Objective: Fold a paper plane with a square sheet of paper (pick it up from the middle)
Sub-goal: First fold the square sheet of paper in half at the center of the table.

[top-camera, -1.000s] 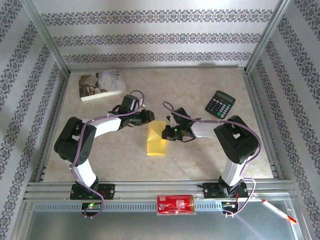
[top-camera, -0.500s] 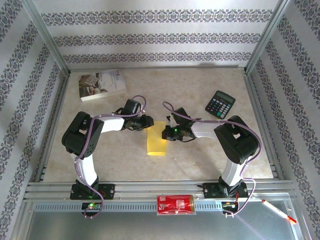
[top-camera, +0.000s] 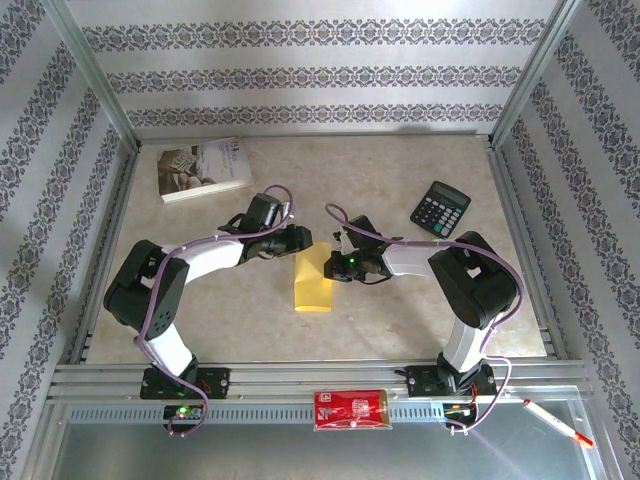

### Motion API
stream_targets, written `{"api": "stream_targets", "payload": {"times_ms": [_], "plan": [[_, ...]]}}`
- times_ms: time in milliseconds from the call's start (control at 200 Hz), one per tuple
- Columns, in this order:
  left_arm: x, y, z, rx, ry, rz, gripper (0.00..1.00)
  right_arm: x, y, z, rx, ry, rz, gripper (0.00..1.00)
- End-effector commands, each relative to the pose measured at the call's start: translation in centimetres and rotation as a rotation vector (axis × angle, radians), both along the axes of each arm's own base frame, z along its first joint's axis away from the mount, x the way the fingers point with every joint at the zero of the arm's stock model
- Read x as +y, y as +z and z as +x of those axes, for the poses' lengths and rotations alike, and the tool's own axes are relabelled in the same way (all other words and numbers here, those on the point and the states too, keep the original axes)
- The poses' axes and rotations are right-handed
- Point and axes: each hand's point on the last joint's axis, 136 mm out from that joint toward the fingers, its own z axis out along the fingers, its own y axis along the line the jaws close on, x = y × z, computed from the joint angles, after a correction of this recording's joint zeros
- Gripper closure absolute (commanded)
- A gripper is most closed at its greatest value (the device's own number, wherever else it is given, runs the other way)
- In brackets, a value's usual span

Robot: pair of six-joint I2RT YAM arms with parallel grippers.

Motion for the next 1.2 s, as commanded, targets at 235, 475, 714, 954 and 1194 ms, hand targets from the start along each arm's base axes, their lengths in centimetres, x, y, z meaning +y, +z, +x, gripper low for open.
{"api": "stream_targets", "payload": {"times_ms": [235,475,714,954,1194], "plan": [[-0.5,-3.8,-8.7,0.244,-0.054,-0.014,0.76,-5.8,-5.8,-4.1,0.163,-0.047,-0.270,1.00],[2.1,-6.9,-10.6,0.302,-0.028,0.098,0.78,-5.9,-6.0,-4.2,0.165,-0.047,-0.273,1.00],[1.8,-4.3,-10.5,0.242,-0.039,0.051,0.76,-6.1,-6.0,-4.2,0.164,-0.046,-0.273,1.00],[-0.4,-3.1,-11.2,0.256,-0.071,-0.041,0.75,-6.1,-5.9,-4.2,0.159,-0.047,-0.271,1.00],[1.3,-7.0,-12.9,0.334,-0.050,0.060,0.79,-6.1,-5.8,-4.1,0.157,-0.048,-0.271,1.00]]}}
